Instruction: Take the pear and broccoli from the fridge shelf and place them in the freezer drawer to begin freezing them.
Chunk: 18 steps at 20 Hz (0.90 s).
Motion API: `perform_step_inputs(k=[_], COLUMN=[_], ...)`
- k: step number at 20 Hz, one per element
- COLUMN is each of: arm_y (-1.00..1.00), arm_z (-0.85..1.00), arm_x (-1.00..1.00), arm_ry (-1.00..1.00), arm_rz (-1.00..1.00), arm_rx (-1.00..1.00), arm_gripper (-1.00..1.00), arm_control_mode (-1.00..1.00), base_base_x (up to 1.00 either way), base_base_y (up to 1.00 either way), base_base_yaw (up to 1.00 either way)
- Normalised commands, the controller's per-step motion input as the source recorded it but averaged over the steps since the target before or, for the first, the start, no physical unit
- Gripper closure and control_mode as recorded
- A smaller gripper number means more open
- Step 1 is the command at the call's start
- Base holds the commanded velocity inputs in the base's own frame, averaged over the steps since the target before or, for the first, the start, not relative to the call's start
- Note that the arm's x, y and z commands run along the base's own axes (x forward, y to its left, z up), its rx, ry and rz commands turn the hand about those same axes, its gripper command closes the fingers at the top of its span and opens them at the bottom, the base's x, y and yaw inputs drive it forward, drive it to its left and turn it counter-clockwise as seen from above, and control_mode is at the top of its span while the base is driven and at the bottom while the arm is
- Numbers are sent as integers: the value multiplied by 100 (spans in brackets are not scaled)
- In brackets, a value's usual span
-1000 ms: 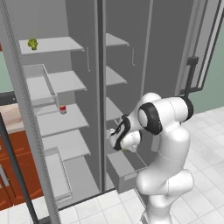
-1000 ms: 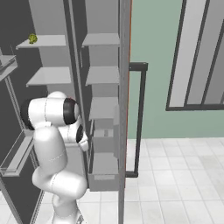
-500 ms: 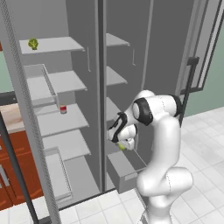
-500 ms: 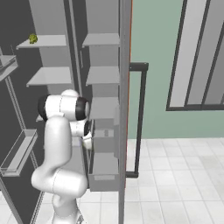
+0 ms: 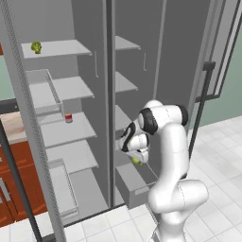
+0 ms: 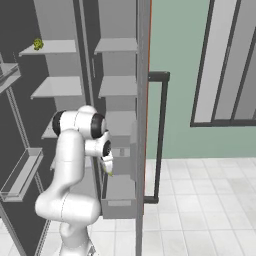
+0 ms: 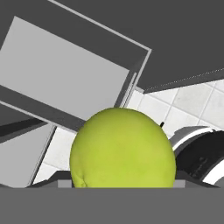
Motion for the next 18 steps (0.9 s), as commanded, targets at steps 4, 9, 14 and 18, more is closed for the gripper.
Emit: perform_step_inputs(k=[4, 9, 14, 18], arm_y=[-5, 0, -1, -1], arm_z=[-65, -63, -47, -48], arm_x=[2, 0, 15, 21], arm_ry=[3, 2, 7, 9], arm_rz=[-2, -4, -3, -2], arm_rx=[0, 0, 0, 0], arm_gripper=[100, 100, 100, 100], arm_control_mode=[-100, -100, -100, -100], base_base_x=[0, 0, 0, 0], base_base_y=[0, 0, 0, 0], base_base_yaw=[0, 0, 0, 0])
